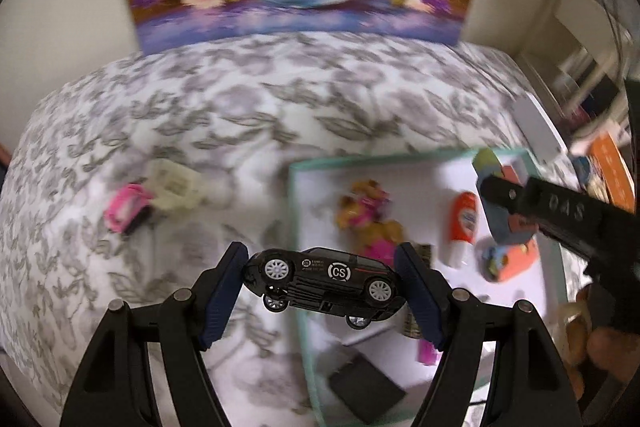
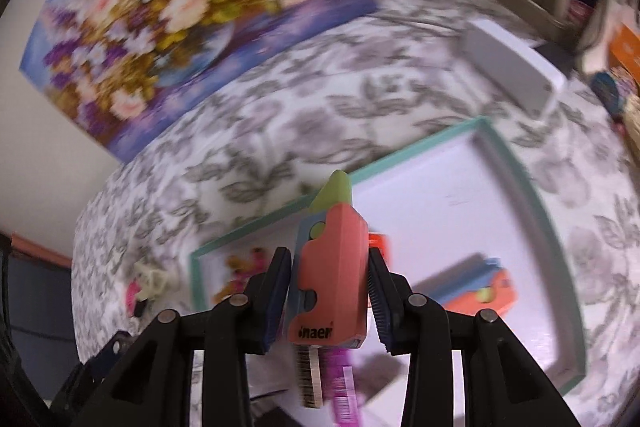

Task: Organize rigid objects
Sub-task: 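Carry the folding toy and black toy car over the white tray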

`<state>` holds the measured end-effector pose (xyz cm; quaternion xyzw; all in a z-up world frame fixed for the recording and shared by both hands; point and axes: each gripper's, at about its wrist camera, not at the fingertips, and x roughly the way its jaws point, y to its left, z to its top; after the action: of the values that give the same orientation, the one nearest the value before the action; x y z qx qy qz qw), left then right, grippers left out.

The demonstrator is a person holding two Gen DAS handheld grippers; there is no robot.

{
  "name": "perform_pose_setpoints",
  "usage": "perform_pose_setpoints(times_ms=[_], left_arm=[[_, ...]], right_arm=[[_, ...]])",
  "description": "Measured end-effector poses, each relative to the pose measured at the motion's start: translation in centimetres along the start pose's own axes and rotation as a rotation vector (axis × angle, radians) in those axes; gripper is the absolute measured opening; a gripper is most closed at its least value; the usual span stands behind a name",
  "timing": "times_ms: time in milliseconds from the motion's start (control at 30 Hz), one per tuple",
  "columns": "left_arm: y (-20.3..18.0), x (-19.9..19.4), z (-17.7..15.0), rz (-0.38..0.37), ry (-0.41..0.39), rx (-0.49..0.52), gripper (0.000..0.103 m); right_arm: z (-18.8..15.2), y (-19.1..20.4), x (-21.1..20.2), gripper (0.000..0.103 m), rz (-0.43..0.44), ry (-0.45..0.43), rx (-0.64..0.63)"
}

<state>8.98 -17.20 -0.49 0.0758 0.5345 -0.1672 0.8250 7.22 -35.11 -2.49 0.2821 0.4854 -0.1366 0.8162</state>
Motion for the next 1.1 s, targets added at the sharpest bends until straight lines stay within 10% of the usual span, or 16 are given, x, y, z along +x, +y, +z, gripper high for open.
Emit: perform_pose_setpoints(times_ms=[1100], left_arm=[[-4.8,4.3,-1.5,0.024,0.115,0.086,0.077]], right_arm=[[-0.1,-5.7,2.2,0.041,-0.106,0.070,0.076]])
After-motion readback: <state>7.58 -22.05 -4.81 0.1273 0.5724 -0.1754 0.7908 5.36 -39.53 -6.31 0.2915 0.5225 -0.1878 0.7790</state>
